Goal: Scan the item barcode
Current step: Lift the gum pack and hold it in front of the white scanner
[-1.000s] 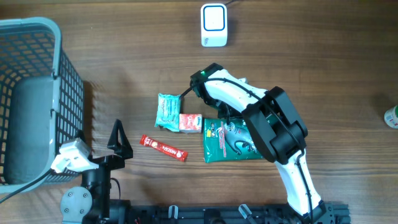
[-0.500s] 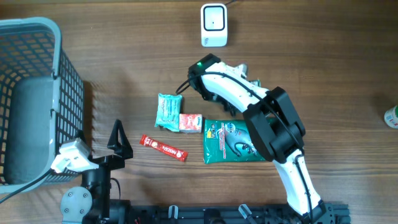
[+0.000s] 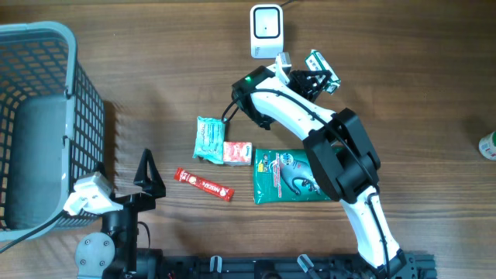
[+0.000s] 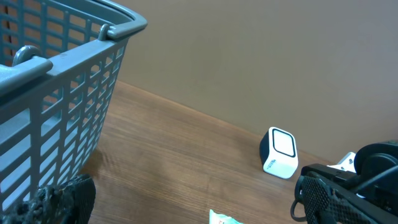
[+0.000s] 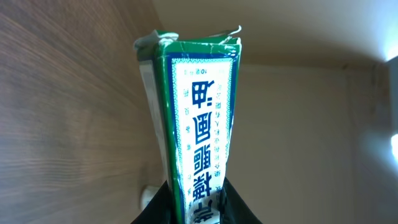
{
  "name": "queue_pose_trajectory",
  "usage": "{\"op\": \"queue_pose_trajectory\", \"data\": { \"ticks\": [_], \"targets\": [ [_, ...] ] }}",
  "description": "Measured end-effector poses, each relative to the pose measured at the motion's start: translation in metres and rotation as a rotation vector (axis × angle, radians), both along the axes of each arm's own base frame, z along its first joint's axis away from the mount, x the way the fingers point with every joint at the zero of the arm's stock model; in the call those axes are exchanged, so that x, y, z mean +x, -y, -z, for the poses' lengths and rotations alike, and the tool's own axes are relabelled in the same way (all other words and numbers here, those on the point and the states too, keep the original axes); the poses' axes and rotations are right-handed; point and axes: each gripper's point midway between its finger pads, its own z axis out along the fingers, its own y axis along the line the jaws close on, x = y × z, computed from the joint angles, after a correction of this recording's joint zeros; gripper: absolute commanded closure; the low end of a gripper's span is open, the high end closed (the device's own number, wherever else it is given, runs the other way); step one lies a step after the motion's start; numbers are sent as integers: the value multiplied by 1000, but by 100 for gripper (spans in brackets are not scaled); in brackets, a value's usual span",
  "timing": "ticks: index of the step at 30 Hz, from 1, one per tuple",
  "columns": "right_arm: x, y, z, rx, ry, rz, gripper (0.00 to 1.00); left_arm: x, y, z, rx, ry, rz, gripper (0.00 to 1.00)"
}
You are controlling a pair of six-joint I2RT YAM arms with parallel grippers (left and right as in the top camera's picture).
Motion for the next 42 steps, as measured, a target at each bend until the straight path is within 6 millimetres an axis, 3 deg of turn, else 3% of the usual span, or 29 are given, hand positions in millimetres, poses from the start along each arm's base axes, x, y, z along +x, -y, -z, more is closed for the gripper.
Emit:
{"op": "queue_pose_trajectory", "data": {
  "ticks": [3,6,13,16,19,23,27,28,30,33,36,38,42],
  "targets": [
    [1,-1,-6,-26,-25,-9,88,0,0,0,0,0,0,0],
    [-1,0,-27,-18,-11,-15,88,0,0,0,0,0,0,0],
    [-20,-21,-138,225,300,-98,89,0,0,0,0,0,0,0],
    [-29,-27,-163,276,344,-128,90,0,0,0,0,0,0,0],
    [-30,-28,-157,306,296,-131,93,0,0,0,0,0,0,0],
    [-25,-44,-121,505,167,-141,96,0,0,0,0,0,0,0],
    [-8,-99,-76,946,34,-208,95,0,0,0,0,0,0,0],
    [0,-118,-69,1098,-6,-242,95,0,0,0,0,-1,0,0],
    [12,-135,-63,1301,-74,-274,95,0,0,0,0,0,0,0],
    [33,-135,-62,1558,-147,-293,95,0,0,0,0,0,0,0],
    [69,-123,-62,1873,-204,-334,96,0,0,0,0,0,0,0],
    [89,-114,-52,2025,-231,-330,95,0,0,0,0,-1,0,0],
    [119,-121,-34,2231,-263,-381,95,0,0,0,0,1,0,0]
  ]
}}
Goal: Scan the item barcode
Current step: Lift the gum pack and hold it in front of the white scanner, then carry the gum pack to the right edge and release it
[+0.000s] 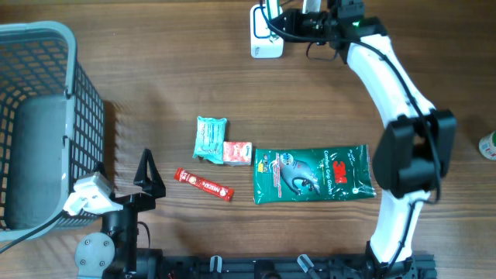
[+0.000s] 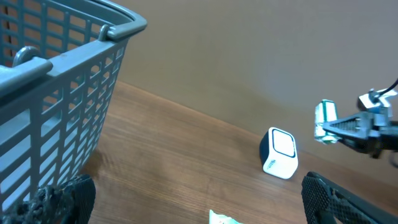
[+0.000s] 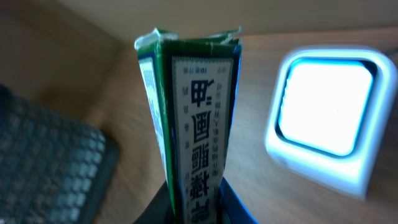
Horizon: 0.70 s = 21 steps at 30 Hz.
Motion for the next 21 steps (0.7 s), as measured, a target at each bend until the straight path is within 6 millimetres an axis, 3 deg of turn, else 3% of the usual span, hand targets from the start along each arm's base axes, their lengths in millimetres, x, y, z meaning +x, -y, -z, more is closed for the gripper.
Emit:
{"op": "queue_pose_trajectory", "data": {
  "ticks": [4,8,14,21],
  "targets": [
    [19,-15,27,143,-48,-17,96,0,0,0,0,-1,0,0],
    [24,-14,54,160,-148,41,95,0,0,0,0,0,0,0],
    [36,-3,65,112,-152,145,95,0,0,0,0,0,0,0],
    [31,7,79,68,-204,170,95,0,0,0,0,0,0,0]
  ]
}}
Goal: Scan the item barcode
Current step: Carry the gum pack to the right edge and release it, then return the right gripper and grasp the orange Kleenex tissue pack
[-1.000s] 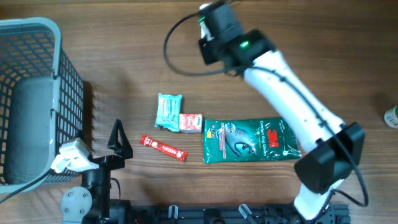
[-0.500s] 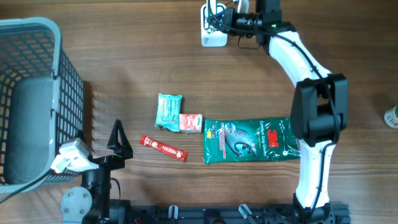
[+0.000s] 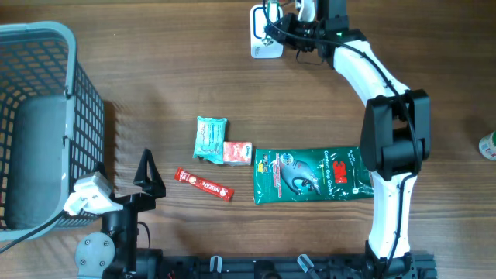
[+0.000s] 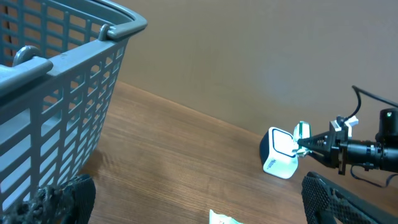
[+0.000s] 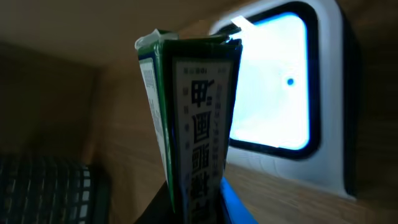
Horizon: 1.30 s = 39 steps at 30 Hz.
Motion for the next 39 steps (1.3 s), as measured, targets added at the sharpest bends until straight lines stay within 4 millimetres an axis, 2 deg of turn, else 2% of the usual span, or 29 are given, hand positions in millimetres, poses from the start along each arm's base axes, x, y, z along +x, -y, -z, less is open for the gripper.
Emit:
{"op": "queue_pose_trajectory", "data": {
  "ticks": [2,5,7,9,11,12,15,17,18,19,20,21,22,24,27,28,31,33,34,35,36,37,39],
  "targets": [
    [-8,14,15,-37,-70,12,95,0,0,0,0,0,0,0],
    [-25,76,40,-161,-227,103,95,0,0,0,0,0,0,0],
    [-30,133,45,-265,-278,208,95,0,0,0,0,0,0,0],
    [-43,206,46,-379,-347,336,95,0,0,0,0,0,0,0],
    [-65,290,48,-487,-427,487,96,0,0,0,0,0,0,0],
    [-77,323,51,-519,-467,543,95,0,0,0,0,0,0,0],
    [-114,409,56,-578,-565,707,91,0,0,0,0,0,0,0],
    [-140,452,58,-605,-620,797,84,0,0,0,0,0,0,0],
    [-151,470,58,-615,-641,836,76,0,0,0,0,0,0,0],
    [-161,487,58,-623,-655,875,55,0,0,0,0,0,0,0],
    [-172,502,58,-628,-671,911,20,0,0,0,0,0,0,0],
    [-178,512,58,-627,-679,931,0,0,0,0,0,0,0,0],
    [-184,520,58,-621,-686,950,0,0,0,0,0,0,0,0],
    [-192,527,58,-605,-702,966,0,0,0,0,0,0,0,0],
    [-193,517,53,-583,-707,939,0,0,0,0,0,0,0,0],
    [-190,512,46,-584,-694,932,0,0,0,0,0,0,0,0],
    [-175,482,-6,-591,-582,902,0,0,0,0,0,0,0,0],
    [-163,442,-60,-581,-462,849,0,0,0,0,0,0,0,0],
    [-157,411,-92,-572,-385,803,0,0,0,0,0,0,0,0],
    [-154,382,-112,-561,-334,750,0,0,0,0,0,0,0,0],
    [-153,350,-127,-547,-303,683,0,0,0,0,0,0,0,0],
    [-152,309,-137,-530,-270,592,0,0,0,0,0,0,0,0],
    [-148,245,-139,-509,-240,436,0,0,0,0,0,0,0,0]
  ]
}}
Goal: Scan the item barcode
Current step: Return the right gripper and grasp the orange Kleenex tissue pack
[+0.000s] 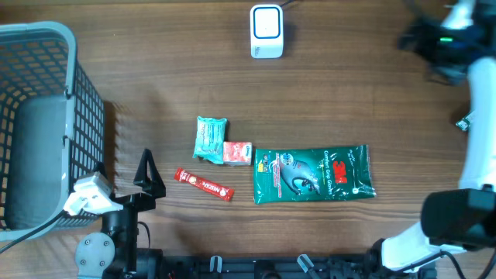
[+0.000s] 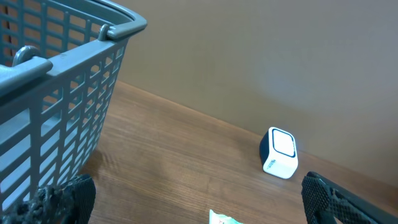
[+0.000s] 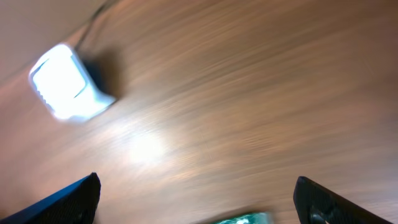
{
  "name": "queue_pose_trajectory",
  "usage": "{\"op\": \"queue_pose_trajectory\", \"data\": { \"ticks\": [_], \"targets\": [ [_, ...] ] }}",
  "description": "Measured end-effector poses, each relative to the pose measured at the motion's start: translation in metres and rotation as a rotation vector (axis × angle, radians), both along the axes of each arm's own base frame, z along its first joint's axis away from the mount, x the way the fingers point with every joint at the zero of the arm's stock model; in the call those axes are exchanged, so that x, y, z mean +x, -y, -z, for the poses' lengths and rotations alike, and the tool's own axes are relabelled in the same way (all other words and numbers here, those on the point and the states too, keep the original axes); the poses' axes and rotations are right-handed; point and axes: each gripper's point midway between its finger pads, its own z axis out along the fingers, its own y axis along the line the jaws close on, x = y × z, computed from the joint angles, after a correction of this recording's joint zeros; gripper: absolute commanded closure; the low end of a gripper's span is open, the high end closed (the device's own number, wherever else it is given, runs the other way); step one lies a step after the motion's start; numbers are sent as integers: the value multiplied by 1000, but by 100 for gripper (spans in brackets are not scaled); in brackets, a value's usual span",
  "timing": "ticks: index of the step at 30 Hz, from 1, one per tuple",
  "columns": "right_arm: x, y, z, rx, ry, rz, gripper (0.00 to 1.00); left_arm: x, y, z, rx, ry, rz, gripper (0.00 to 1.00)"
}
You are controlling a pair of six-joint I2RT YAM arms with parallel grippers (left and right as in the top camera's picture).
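The white scanner (image 1: 266,31) stands at the back middle of the table and also shows as a scanner (image 2: 279,152) in the left wrist view and, blurred, as a scanner (image 3: 65,90) in the right wrist view. My right gripper (image 3: 196,185) is open with nothing between its fingers; overhead it is a dark blur, the right gripper (image 1: 422,37), at the far back right. The green box is out of view. A green edge (image 3: 245,218) shows at the bottom of the right wrist view; I cannot tell what it is. My left gripper (image 1: 147,175) rests open at the front left.
A grey basket (image 1: 81,101) fills the left side. In the middle lie a teal packet (image 1: 209,138), a small red-and-white packet (image 1: 237,153), a red stick (image 1: 203,184) and a green 3M packet (image 1: 314,174). The white right arm (image 1: 480,101) runs along the right edge.
My right gripper held the green box against the scanner's lit face. Now it is open and empty at the far back right, and the box is out of sight. The left arm has not moved.
My right gripper was shut on the green box just right of the scanner. Then it held the box above the scanner's side, then right at its glowing window. Now the gripper is open, away at the right, without the box.
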Motion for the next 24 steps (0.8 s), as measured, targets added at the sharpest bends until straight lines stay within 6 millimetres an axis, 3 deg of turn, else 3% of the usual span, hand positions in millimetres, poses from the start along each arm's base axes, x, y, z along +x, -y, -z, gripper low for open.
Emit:
{"op": "queue_pose_trajectory", "data": {
  "ticks": [1,3,7,9,11,12,14,17,22,24],
  "targets": [
    [-2,-38,9,24,-25,-91,0,0,0,0,0,0,0,0],
    [-10,-85,23,47,-72,-203,0,0,0,0,0,1,0,0],
    [-60,-188,75,51,-237,-471,0,0,0,0,0,0,0,0],
    [-91,-230,100,36,-300,-594,1,0,0,0,0,0,0,0],
    [-107,-265,116,25,-277,-700,13,0,0,0,0,0,0,0],
    [-117,-283,126,12,-256,-758,14,0,0,0,0,0,0,0],
    [-141,-308,149,3,-258,-817,14,0,0,0,0,0,0,0],
    [-162,-316,173,10,-300,-797,19,0,0,0,0,0,0,0],
    [-161,-318,180,33,-302,-749,23,0,0,0,0,0,0,0],
    [-160,-321,183,45,-305,-738,33,0,0,0,0,0,0,0]
  ]
}}
